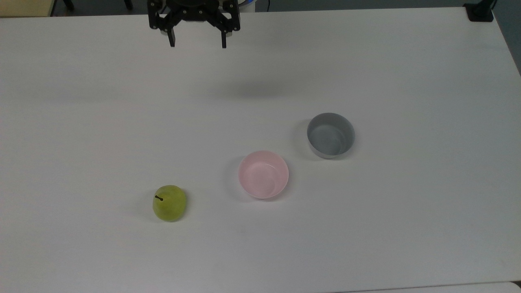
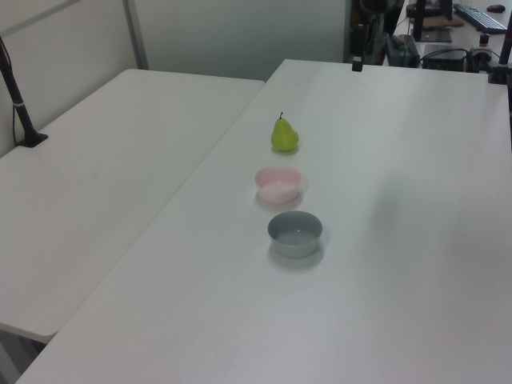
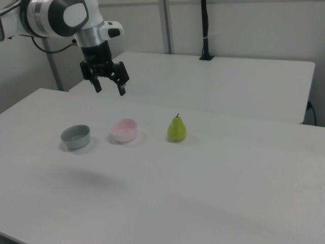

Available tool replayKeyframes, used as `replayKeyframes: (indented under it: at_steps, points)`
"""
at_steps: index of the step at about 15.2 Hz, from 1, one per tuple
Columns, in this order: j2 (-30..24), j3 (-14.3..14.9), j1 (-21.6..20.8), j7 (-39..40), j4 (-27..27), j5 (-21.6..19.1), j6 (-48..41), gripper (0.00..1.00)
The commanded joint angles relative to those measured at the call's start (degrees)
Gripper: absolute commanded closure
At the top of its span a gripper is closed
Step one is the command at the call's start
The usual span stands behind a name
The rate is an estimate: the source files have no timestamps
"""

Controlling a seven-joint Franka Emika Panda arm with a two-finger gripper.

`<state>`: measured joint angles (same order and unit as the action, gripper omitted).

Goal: Place the pear in the bowl
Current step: 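Move the open gripper over the green pear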

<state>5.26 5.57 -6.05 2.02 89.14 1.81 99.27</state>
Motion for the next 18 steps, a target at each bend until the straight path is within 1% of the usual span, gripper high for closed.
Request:
replayKeyframes:
  at_steps: [1,3,4,5,7,12,18]
  points:
    - [1.9,0.2,0.9,3.3,0.4,0.8,5.2,0.00]
    - [4.0,0.2,1.1,4.6,0.2,0.9,6.6,0.00]
    - [5.5,0.2,1.9,4.7,-1.0,0.9,7.8,0.00]
    - [8.6,0.2,2.5,4.6,-2.6,0.7,10.0,0.00]
    - [11.8,0.2,3.1,4.5,-4.1,0.5,13.1,0.00]
    - [18.0,0.2,3.7,3.8,-4.2,0.4,23.8,0.00]
    - [23.7,0.2,5.0,3.3,-4.2,0.7,34.6,0.00]
